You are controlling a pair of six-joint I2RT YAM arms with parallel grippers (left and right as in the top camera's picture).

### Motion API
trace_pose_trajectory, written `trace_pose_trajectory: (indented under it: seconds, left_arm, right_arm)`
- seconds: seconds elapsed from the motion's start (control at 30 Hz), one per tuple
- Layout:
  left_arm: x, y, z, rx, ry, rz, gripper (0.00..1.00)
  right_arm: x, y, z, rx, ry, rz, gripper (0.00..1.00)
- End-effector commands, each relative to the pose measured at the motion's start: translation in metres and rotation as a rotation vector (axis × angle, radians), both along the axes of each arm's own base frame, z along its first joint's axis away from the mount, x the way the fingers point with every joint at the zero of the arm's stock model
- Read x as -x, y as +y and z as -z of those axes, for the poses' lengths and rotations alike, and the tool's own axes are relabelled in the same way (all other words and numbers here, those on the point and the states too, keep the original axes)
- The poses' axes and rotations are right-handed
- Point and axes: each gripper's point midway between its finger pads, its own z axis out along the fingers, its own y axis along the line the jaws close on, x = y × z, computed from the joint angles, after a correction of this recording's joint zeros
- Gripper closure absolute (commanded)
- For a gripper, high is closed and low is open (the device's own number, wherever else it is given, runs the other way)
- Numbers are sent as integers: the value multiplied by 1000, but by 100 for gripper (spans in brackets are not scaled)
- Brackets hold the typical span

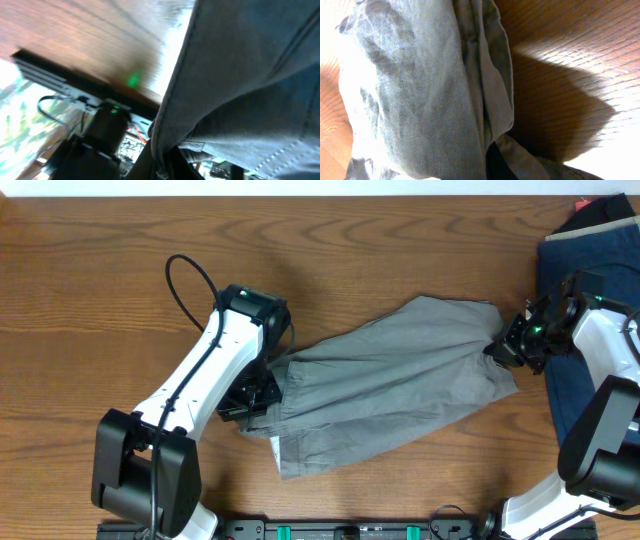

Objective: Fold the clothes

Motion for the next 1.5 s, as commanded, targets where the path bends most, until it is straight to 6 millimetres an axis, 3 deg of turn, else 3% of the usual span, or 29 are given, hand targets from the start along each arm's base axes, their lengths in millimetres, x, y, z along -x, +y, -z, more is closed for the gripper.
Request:
trace_pose_trajectory:
  seconds: [0.0,0.27,0.47,0.57,0.6,0.67,0.77,0.83,0.9,1.07,1.27,1.3,1.37,1.47]
  left_arm:
    - [3,-12,0,43,-5,-16,94]
    - [11,-36,2,56,-18,66,94]
    - [22,-38,7,41,10,103,92]
    - [32,-33,15,21,40,111,89]
    - [34,-31,19,14,49,111,76]
    - [39,-28,24,5,62,112,58]
    - [43,-26,27,1,77,119,49]
    - [42,-26,27,2,75,118,46]
    - [41,-26,28,5,70,118,46]
    - [40,-27,28,9,64,118,49]
    - [31,-46,37,64,-1,140,47]
    - [30,-50,38,72,-13,150,45]
    - [28,-56,41,85,-33,172,23]
    - [27,-61,42,87,-49,172,15]
  right_arm:
    - [-6,-15,-10,44,-42,12,99]
    - [-3,-21,-7,81,-25,11,99]
    - [1,-28,-6,97,-10,25,99]
    - [4,-30,-4,108,3,27,99]
    - [4,-30,-4,108,3,18,99]
    - [7,-29,-4,109,5,-2,85]
    - [11,-27,-4,105,17,-24,30]
    - [14,-26,-5,102,30,-31,12]
    - [18,-25,-8,98,46,-32,8]
    - [24,-24,-25,91,85,-41,9]
    - [31,-26,-64,128,63,-46,8]
    - [35,-26,-70,141,58,-46,8]
    - [43,-25,-82,165,46,-46,6]
    - [51,-18,-97,181,9,-57,4]
